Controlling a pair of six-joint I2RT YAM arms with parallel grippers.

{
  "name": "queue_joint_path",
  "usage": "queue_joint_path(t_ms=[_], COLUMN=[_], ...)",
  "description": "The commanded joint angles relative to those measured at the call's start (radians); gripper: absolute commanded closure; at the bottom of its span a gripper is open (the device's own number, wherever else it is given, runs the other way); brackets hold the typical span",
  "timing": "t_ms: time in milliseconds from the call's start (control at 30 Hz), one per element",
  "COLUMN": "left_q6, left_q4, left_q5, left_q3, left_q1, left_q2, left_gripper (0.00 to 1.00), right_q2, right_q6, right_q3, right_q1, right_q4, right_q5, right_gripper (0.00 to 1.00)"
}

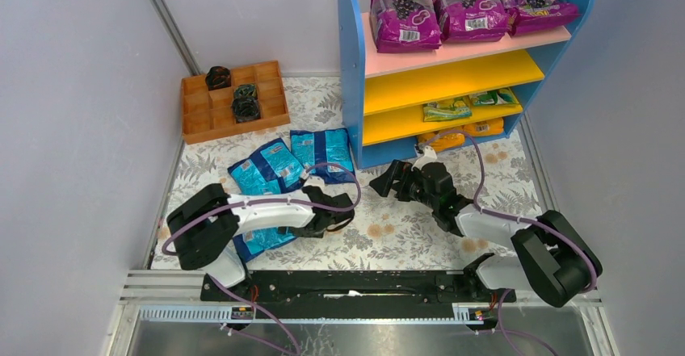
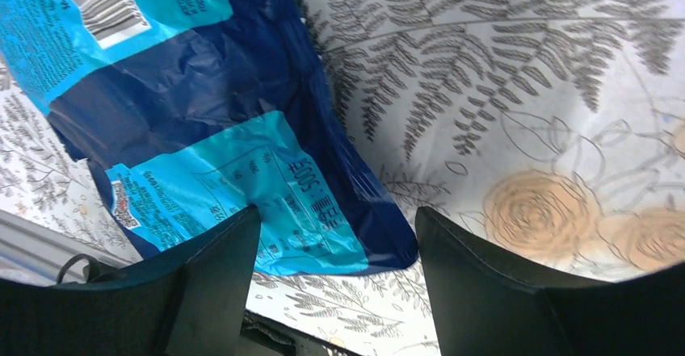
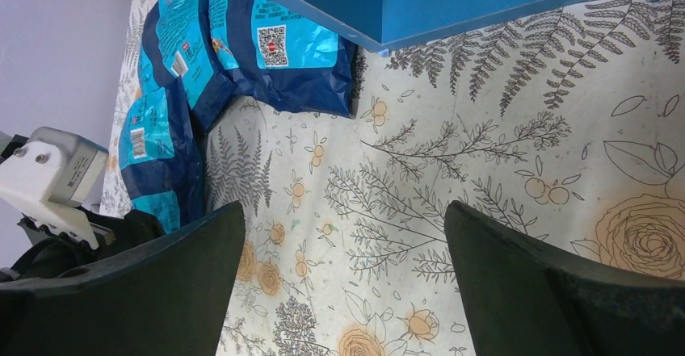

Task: Place and organize the candy bags onto the shelf

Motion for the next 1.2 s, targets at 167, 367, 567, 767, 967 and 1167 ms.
queue_joint_path(t_ms=[167,367,567,767,967,1167], left_q6=[-0.043,-0.025,0.047,0.201,0.359,0.495], left_q4=[-0.028,-0.027,-0.021,0.099,0.363,0.602], left_q5=[-0.122,-0.143,-0.14,-0.103,0.026,0.118], left_q3=[0.032,0.044,0.085,0.119,0.091,0.026], left_q1=[-0.015,-0.017,-0.039,-0.088,-0.148,-0.206], left_q2=[0.124,0.083,0.018,-0.068,-0.163,-0.252], left_gripper=[0.34,0.66,0.88,1.0,1.0,1.0], right_q2=[0.057,0.076,0.088,0.096,0.077,0.102], right_q6=[0.001,-0.007,-0.007,-0.012,-0.014,-0.02], right_q3=[0.011,0.018,0.026,0.037,0.042,0.199], right_q1=[0.006,0.005,0.004,0.004,0.0,-0.062], right_q4=[0.068,0.066,0.06,0.046,0.017,-0.263], right_q5=[-0.027,-0.03,-0.027,-0.023,-0.026,-0.167], right_gripper=[0.0,0.0,0.0,0.0,0.0,0.0])
